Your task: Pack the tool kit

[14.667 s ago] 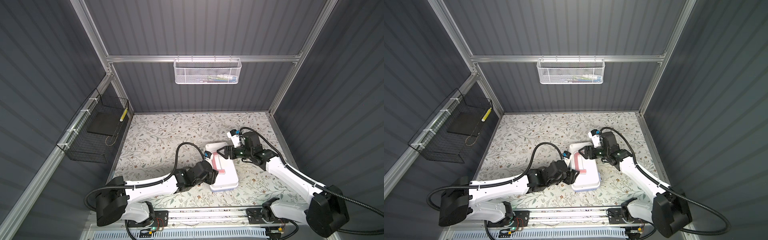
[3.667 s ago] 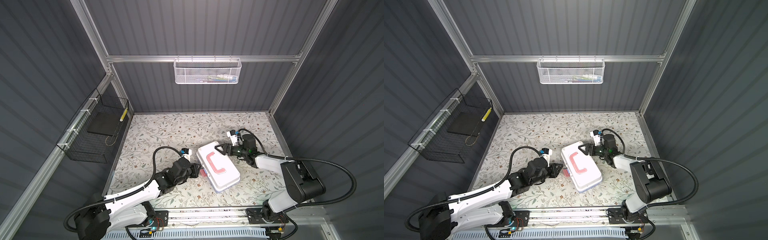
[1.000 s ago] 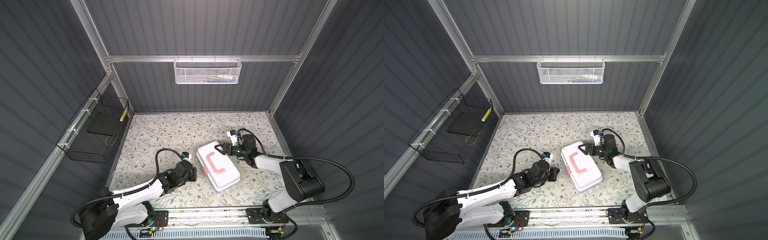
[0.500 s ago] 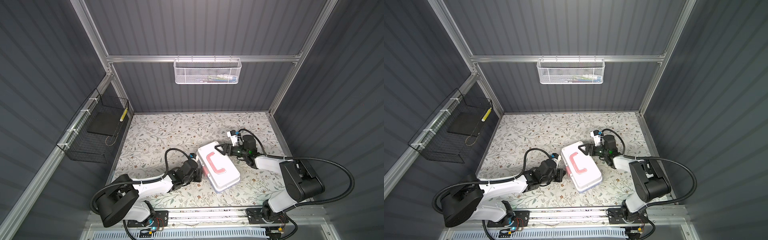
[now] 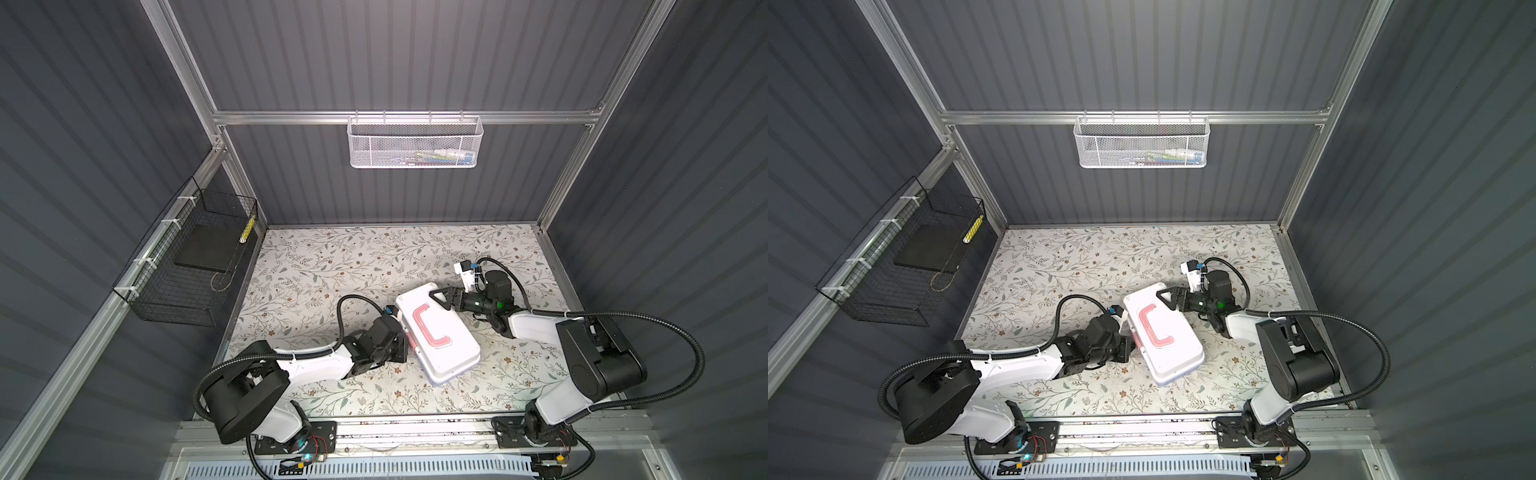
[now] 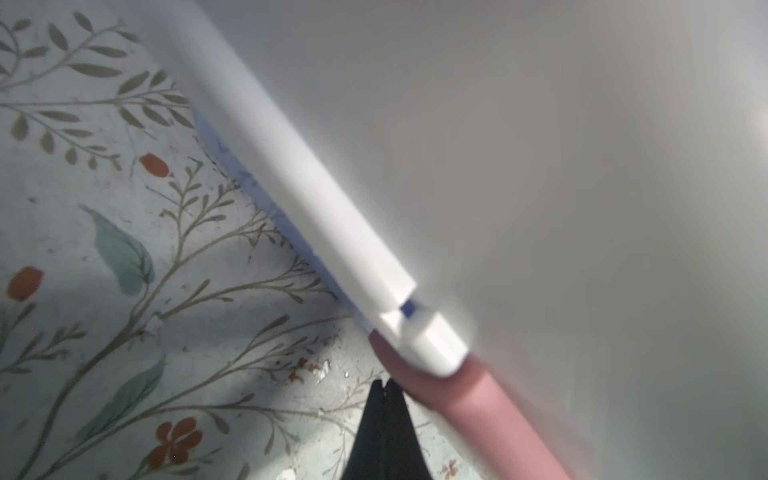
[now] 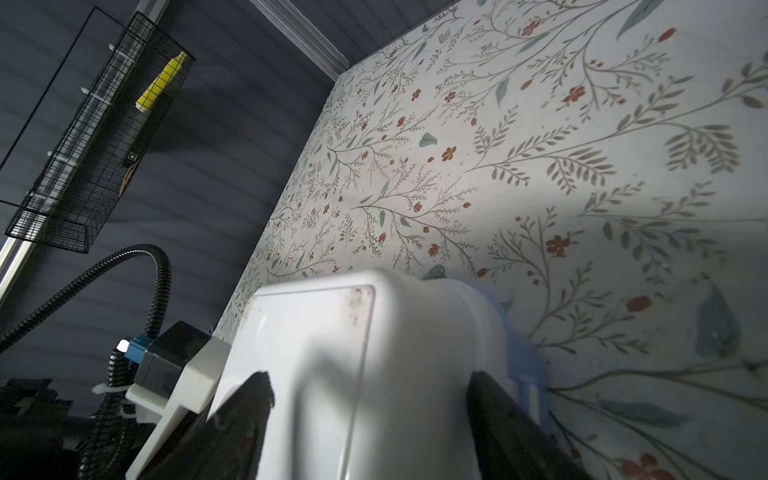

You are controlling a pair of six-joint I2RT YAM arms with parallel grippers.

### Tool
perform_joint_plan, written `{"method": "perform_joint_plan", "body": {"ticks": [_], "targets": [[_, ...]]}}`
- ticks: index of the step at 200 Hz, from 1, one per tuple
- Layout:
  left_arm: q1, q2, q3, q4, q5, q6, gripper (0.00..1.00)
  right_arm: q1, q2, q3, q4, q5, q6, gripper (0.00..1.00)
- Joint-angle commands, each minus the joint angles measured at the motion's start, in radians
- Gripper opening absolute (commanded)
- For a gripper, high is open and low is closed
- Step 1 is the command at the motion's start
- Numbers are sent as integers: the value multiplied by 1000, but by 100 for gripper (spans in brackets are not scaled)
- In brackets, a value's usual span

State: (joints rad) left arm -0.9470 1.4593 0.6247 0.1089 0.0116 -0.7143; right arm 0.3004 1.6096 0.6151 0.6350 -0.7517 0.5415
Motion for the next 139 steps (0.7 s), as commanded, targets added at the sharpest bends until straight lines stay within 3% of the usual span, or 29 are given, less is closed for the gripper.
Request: {"method": "perform_joint_plan", "body": {"ticks": [1, 33, 49, 67, 99, 119, 139], "targets": [[2, 10, 107, 107, 63, 48, 0, 32, 63, -74, -150, -63, 50, 77], [3, 19, 163, 61, 54, 85, 0, 32, 65, -94, -109, -60, 72, 76], [5, -11, 165, -55, -64, 113, 0, 27, 23, -104, -124, -22, 61, 76], [24, -79, 155, -226, -279, 167, 0, 4, -70, -95, -236, 44, 18, 75], [232, -268, 91, -352, -570, 258, 0, -88, -371, -83, -513, 194, -75, 76], [370, -388, 5, -224, -647, 366, 0, -149, -604, -30, -755, 383, -158, 78], [499, -398, -33, -154, -727, 434, 4, -201, -773, -2, -873, 606, -191, 82]]}}
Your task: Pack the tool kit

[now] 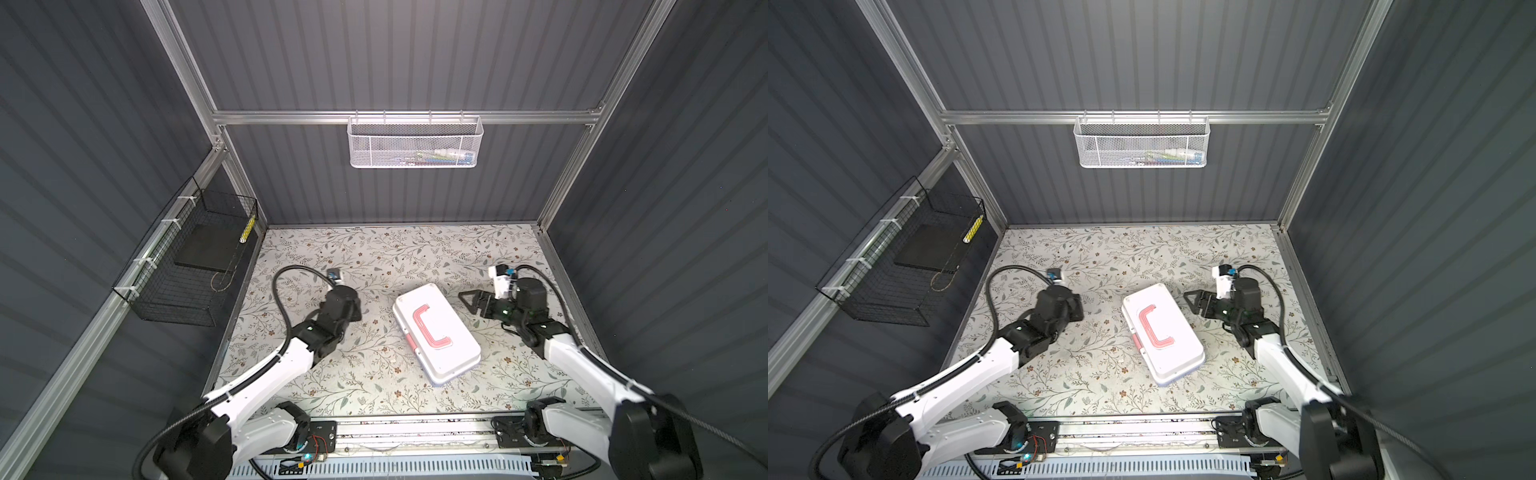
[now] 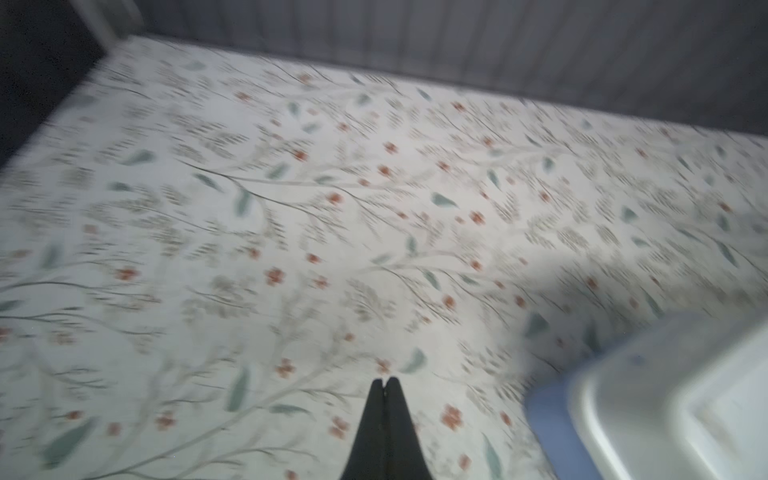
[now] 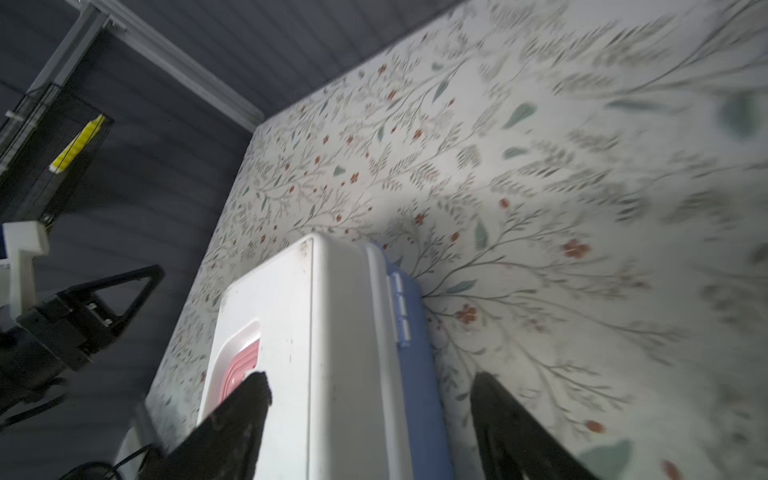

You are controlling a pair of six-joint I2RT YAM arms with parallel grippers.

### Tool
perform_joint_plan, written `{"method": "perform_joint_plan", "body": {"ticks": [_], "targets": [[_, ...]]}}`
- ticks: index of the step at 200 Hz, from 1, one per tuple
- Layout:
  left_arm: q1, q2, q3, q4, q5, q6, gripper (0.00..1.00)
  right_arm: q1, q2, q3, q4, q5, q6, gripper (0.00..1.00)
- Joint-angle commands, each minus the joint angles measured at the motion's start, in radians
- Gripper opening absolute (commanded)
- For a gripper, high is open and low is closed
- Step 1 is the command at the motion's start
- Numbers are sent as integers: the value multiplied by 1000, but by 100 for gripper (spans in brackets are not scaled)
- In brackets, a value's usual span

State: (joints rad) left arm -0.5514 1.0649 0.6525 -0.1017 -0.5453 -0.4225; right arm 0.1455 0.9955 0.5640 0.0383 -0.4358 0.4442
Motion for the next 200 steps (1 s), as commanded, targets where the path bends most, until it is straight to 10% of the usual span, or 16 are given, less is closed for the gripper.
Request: {"method": "perform_joint_plan", "body": {"ticks": [1, 38, 85, 128, 200], "targets": [[106, -3, -60, 56, -173, 144, 5, -49, -166, 49, -279, 297, -96, 82], [261, 45, -118, 214, -205, 257, 25, -123, -294, -35, -216, 526, -124, 93], [317, 161, -174, 406, -206, 284, 95, -139, -293, -194, 53, 660, -210, 99], [327, 296, -278, 789, -141, 376, 100, -148, -128, -375, 515, 728, -301, 99], [401, 648, -257, 1175, 85, 433, 100, -222, 496, -319, 1153, 415, -380, 99]]}}
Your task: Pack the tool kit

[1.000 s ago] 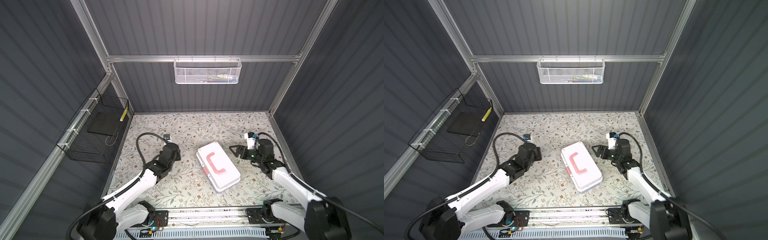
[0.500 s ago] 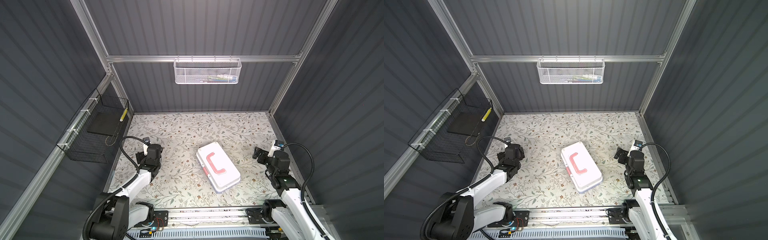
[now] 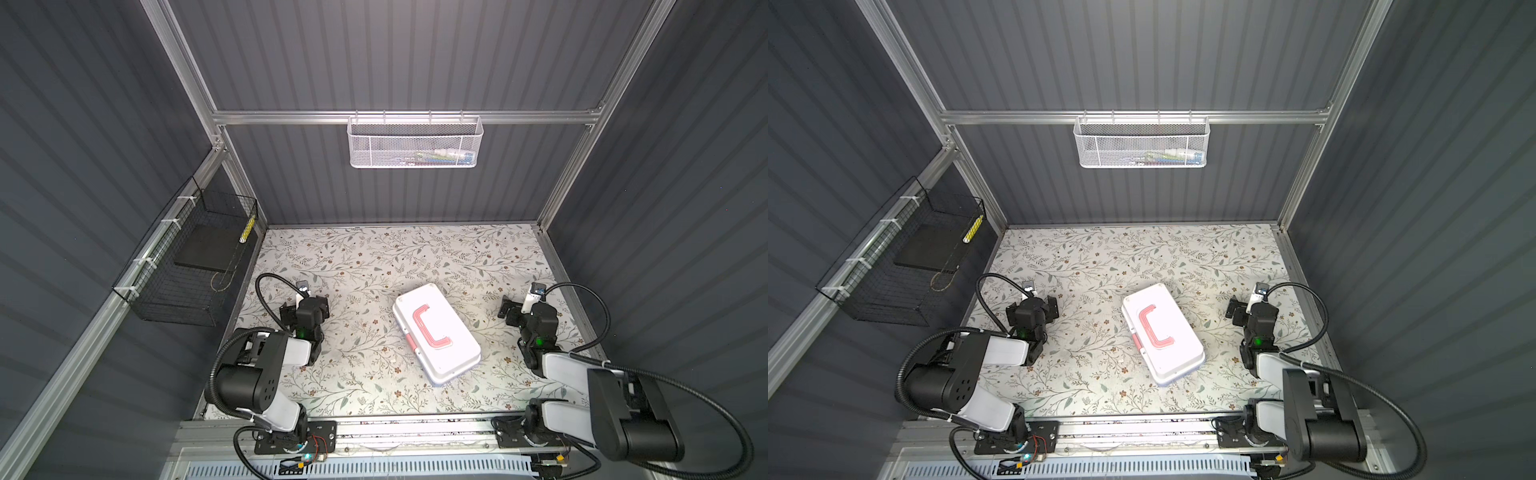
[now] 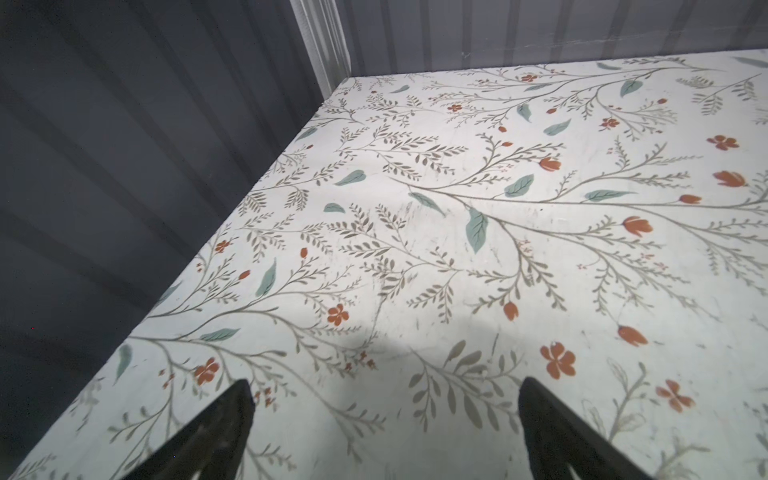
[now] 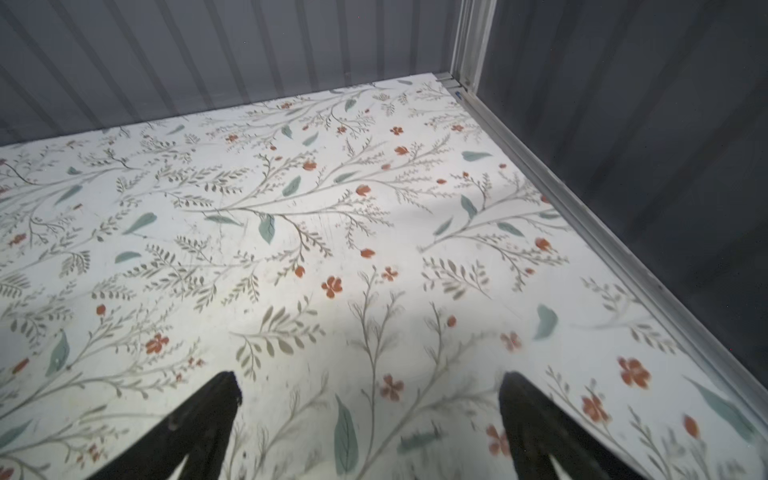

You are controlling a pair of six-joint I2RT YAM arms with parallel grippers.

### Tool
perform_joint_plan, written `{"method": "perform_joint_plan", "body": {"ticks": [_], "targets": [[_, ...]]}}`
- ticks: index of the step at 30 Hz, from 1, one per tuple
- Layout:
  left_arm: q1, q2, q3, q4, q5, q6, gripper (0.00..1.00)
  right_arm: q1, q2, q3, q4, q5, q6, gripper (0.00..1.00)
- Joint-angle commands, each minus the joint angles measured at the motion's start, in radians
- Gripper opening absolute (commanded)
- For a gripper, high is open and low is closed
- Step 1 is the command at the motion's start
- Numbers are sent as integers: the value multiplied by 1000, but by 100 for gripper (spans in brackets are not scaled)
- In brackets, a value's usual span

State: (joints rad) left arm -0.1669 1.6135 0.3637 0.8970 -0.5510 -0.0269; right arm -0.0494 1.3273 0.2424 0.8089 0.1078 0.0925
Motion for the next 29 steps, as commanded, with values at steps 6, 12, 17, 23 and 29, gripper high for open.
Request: {"method": "perform_joint_plan", "body": {"ticks": [6, 12, 17, 23, 29], "targets": [[52, 108, 92, 58, 157, 16, 100, -19, 152, -5, 369, -70, -21, 99], [52, 103, 94, 41, 157, 12, 100, -23, 115, 81, 141, -188, -57, 99], [52, 103, 93, 45, 156, 13, 100, -23, 124, 84, 152, -185, -54, 99], [52, 103, 92, 45, 155, 13, 100, -23, 131, 86, 161, -170, -51, 99], [52, 103, 92, 45, 156, 13, 100, -23, 130, 87, 159, -160, -46, 99]]}}
